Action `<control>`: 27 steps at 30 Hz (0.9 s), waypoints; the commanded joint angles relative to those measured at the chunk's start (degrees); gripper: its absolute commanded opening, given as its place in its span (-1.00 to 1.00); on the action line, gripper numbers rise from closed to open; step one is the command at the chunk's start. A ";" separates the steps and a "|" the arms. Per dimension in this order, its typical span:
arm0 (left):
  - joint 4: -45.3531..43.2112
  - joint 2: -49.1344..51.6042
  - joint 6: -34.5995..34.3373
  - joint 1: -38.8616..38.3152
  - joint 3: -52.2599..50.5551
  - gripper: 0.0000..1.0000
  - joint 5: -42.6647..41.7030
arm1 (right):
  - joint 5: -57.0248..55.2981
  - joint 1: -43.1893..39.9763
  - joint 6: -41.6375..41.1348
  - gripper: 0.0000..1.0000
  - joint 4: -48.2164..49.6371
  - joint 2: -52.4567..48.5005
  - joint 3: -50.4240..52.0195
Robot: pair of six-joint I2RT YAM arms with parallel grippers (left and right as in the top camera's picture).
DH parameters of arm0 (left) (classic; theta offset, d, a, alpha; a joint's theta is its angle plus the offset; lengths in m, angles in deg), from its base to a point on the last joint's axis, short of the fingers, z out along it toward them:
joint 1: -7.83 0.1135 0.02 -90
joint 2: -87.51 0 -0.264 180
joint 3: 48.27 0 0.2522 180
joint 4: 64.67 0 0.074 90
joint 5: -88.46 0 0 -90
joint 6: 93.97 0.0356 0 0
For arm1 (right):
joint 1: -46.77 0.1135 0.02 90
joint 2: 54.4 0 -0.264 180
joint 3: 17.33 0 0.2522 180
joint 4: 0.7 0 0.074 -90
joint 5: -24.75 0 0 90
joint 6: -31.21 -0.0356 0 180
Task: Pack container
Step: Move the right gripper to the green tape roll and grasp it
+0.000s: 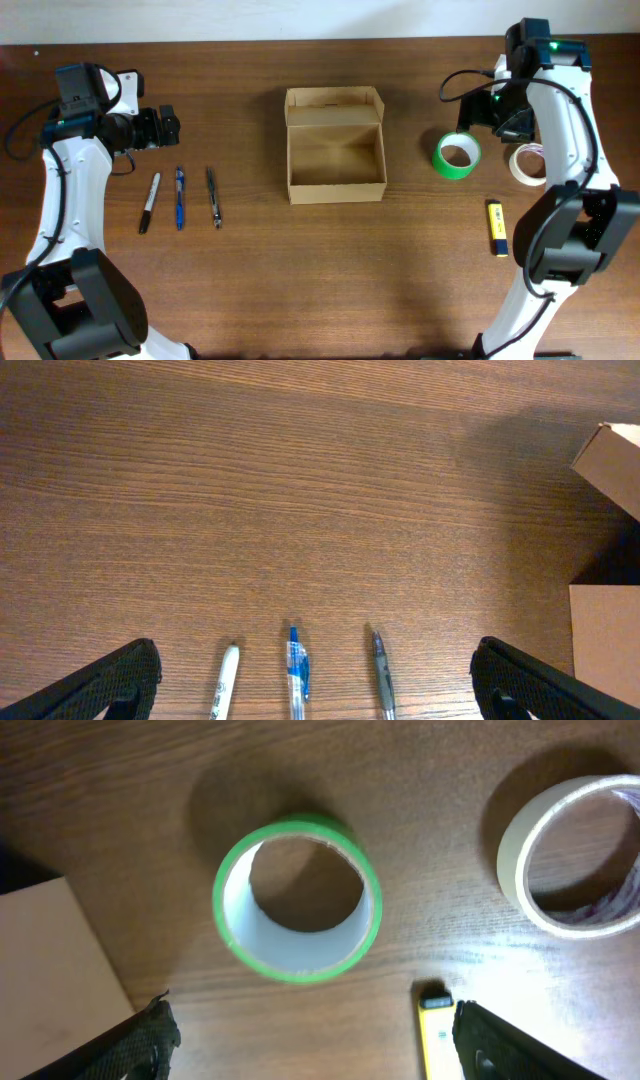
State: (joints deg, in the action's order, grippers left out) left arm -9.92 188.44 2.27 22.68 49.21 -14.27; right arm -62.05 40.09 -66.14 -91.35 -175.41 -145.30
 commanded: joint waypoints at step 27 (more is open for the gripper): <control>0.02 0.44 0.74 0.11 0.85 0.99 -1.03 | -0.04 -2.71 1.33 0.33 2.86 -16.20 1.22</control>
State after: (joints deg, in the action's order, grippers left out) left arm -9.94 188.46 2.27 22.68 49.24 -14.45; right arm -62.22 37.08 -64.55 -88.72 -190.47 -145.06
